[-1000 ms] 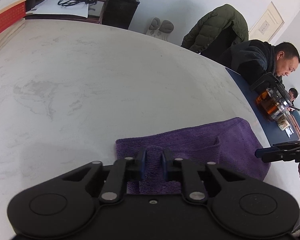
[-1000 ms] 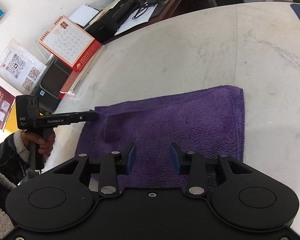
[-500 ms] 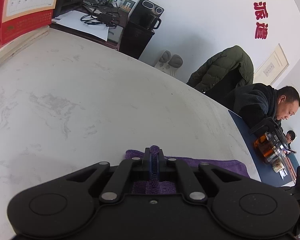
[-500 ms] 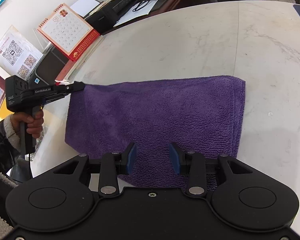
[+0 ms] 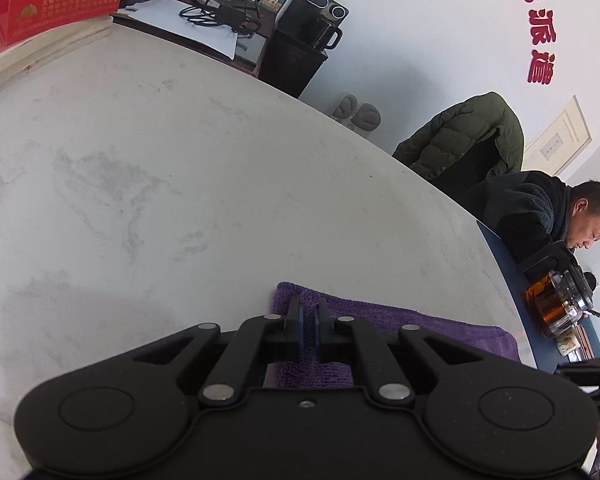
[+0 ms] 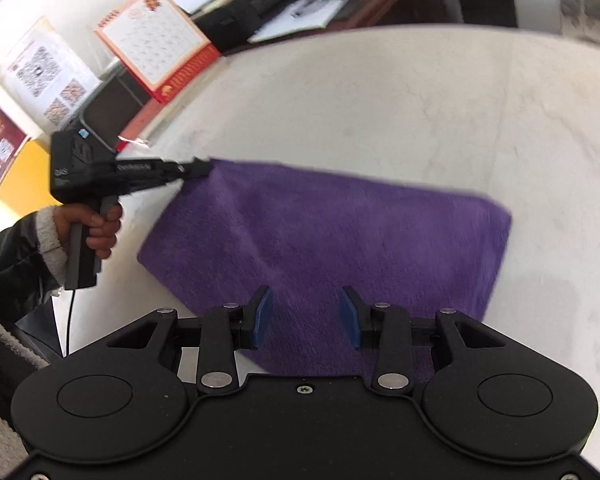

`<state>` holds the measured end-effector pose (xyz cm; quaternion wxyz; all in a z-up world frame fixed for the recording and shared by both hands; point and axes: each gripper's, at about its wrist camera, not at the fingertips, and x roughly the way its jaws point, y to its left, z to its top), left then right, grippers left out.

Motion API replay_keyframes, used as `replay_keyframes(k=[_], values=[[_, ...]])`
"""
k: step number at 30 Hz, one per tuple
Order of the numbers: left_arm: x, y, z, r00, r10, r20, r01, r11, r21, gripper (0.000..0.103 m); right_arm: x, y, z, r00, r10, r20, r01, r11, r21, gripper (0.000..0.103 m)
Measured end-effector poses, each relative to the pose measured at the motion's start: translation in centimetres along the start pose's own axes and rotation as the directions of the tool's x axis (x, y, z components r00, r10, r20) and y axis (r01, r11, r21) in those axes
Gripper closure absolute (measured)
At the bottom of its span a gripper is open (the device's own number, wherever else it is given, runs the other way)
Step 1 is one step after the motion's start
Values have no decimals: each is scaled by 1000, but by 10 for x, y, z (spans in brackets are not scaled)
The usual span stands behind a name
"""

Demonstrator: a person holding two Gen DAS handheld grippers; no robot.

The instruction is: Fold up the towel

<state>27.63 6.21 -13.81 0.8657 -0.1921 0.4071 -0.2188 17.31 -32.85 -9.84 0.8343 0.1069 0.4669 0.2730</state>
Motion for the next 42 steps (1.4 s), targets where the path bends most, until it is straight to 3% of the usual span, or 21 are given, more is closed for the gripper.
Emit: replay_keyframes(k=[5,10,22,26,29,32,37,42], values=[[0,1,0,1000,-2,-1,2,1000,4,98,16,17,45,999,24,20,-19,978,-208,67],[0,2,1,1000,-5,-9,6,1000,12,98,71,33,72,996,22,-85,-58,893,-447,67],[0,4,-1,1000,-26,-5,26,999,31,98,121,38,88,970,41,-242,-181,784,-594,67],[-1,6,-2,999,-34,-3,34,999,32,98,119,42,89,963,30,-267,-199,748,-634,77],[-1,8,-2,999,-40,-3,40,999,29,97,117,45,90,960,24,-280,-209,724,-657,94],[-1,8,-1,999,-42,-5,42,999,35,97,115,48,89,959,24,-281,-215,706,-675,98],[-1,6,0,999,-42,-13,43,997,60,97,101,52,97,974,39,-222,-182,717,-673,98],[0,6,0,999,-44,-16,44,997,63,97,100,48,100,987,25,-159,-122,762,-636,98]])
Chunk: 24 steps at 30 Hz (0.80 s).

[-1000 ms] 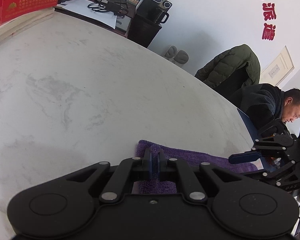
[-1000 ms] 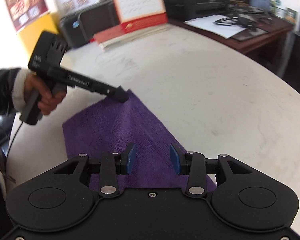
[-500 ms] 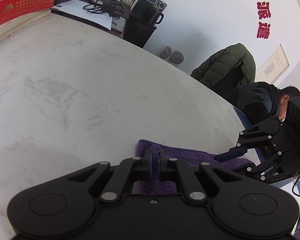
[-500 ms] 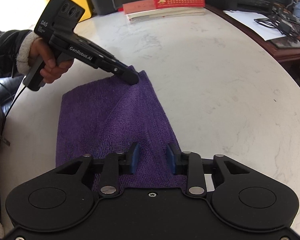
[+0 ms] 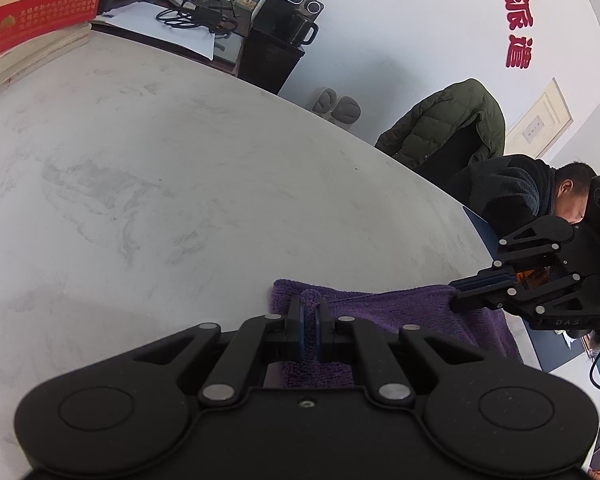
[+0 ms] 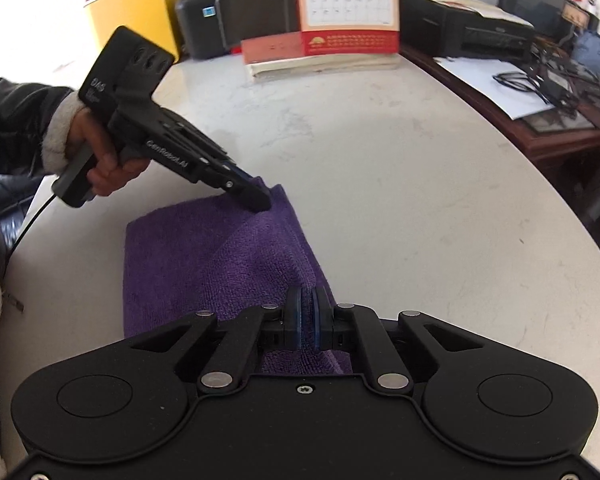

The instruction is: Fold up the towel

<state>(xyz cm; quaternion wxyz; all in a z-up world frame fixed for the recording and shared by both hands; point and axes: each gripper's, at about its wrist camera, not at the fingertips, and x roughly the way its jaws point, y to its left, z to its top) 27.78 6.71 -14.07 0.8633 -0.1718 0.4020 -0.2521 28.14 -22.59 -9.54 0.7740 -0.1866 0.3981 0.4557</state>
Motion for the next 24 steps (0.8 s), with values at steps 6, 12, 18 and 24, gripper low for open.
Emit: replay_keyframes(k=[6,12,18,24], values=[[0,-1,1,1000,6,-3,-6,1000,4,97,20,-3,-12,998,-53,-24,54,997,48,98],[-1,-10,3,999,42,32,-43,998,38,97,24,3,-15,997,-79,-27,79,996,28,98],[6,-15,2,996,72,51,-75,995,60,97,24,12,-15,995,-97,-33,96,995,-26,98],[7,-17,5,992,107,72,-113,991,78,94,24,15,-15,995,-98,-34,96,995,-36,98]])
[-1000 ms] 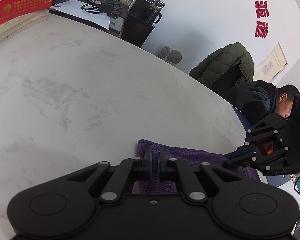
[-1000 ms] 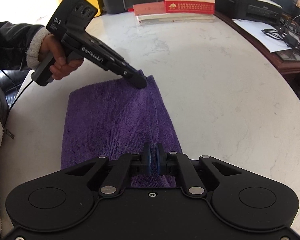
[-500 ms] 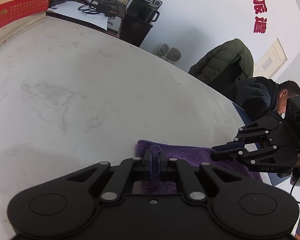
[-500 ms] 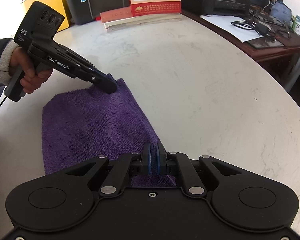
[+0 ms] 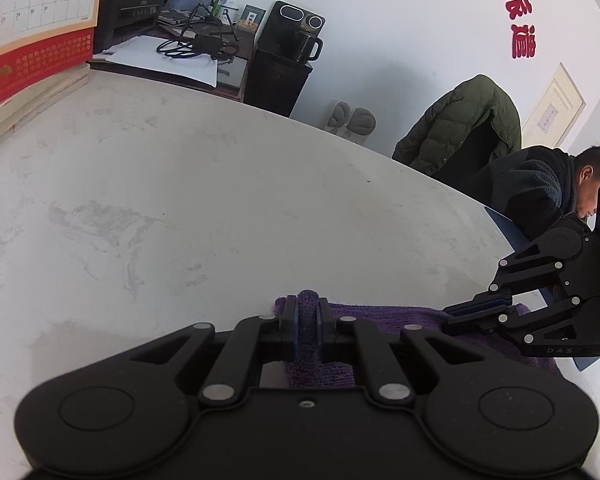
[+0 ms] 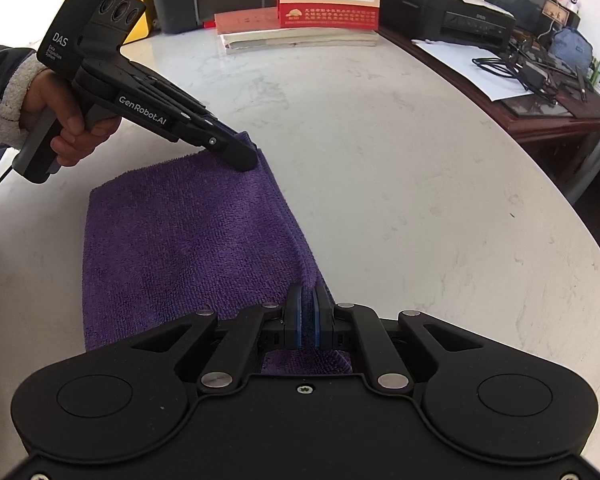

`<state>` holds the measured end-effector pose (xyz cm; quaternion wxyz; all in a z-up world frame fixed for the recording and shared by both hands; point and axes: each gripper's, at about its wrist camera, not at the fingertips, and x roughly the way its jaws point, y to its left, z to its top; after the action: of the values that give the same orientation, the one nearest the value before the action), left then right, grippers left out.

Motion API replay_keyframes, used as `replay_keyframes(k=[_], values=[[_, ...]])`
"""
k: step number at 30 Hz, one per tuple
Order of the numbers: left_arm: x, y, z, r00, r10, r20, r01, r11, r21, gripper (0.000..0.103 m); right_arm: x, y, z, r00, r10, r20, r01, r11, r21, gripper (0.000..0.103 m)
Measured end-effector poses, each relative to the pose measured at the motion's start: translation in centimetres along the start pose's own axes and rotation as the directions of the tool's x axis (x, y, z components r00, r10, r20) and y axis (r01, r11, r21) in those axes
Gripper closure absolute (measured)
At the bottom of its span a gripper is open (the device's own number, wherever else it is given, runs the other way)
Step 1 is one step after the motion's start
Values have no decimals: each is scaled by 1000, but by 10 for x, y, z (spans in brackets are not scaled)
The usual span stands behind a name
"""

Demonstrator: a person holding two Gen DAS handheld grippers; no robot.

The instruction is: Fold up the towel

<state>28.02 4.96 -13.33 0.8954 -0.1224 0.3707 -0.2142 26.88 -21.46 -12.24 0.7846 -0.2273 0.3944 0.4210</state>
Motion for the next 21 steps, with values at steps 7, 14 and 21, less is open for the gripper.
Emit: replay_keyframes(k=[7,14,21], values=[[-8,11,6,997,62,56,-58,996,-70,93,0,0,0,1000,-1,3,1,1000,1,98],[-28,-7,15,998,-3,64,4,1000,-20,93,0,0,0,1000,-5,5,5,1000,5,98],[-15,-38,8,994,-105,-37,109,986,127,91,0,1,-1,1000,-12,9,12,1000,15,97]])
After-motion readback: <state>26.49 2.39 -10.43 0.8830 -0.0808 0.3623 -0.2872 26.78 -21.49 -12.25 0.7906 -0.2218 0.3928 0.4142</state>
